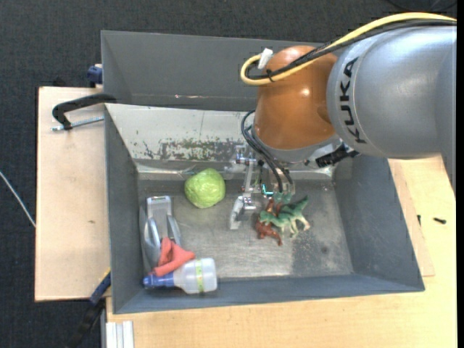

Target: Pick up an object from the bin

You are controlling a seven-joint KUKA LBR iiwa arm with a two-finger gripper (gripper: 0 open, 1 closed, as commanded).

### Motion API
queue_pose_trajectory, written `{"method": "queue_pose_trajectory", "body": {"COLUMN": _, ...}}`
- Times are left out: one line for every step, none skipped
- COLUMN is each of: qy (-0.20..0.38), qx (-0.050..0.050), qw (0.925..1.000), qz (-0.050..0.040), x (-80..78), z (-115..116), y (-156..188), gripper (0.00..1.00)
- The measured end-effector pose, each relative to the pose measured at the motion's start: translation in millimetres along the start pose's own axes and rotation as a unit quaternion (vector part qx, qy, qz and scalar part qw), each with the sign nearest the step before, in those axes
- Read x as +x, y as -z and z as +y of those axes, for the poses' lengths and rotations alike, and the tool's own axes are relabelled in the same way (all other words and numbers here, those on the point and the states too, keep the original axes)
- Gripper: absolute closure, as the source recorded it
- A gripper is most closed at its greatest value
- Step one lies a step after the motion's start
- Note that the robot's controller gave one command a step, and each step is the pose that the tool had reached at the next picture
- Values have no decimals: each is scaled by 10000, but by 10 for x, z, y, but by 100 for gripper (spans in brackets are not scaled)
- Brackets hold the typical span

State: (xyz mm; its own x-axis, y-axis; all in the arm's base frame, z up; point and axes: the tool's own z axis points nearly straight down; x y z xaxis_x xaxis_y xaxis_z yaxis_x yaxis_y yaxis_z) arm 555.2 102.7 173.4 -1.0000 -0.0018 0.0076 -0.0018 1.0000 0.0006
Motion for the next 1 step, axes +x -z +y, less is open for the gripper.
{"method": "queue_pose_trajectory", "body": {"qy": -5, "qx": -5, "qw": 10000, "qz": -42, "x": -19, "z": -4, "y": 44, "gripper": 0}}
